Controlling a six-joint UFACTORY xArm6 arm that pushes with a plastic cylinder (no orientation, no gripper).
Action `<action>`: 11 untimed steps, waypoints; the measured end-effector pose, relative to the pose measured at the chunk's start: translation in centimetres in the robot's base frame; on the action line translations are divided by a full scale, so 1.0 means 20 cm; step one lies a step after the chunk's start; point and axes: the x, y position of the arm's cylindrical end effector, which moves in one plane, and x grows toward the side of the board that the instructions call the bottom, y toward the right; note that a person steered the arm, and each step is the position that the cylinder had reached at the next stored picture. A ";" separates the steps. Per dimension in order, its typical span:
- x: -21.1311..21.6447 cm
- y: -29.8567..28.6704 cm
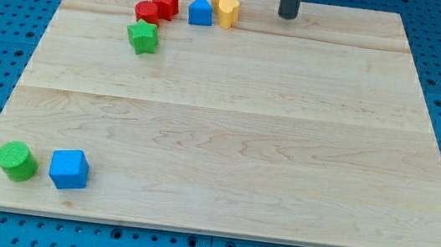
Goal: Push the yellow heart towards the bottom center of the board
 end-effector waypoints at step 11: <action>1.35 -0.94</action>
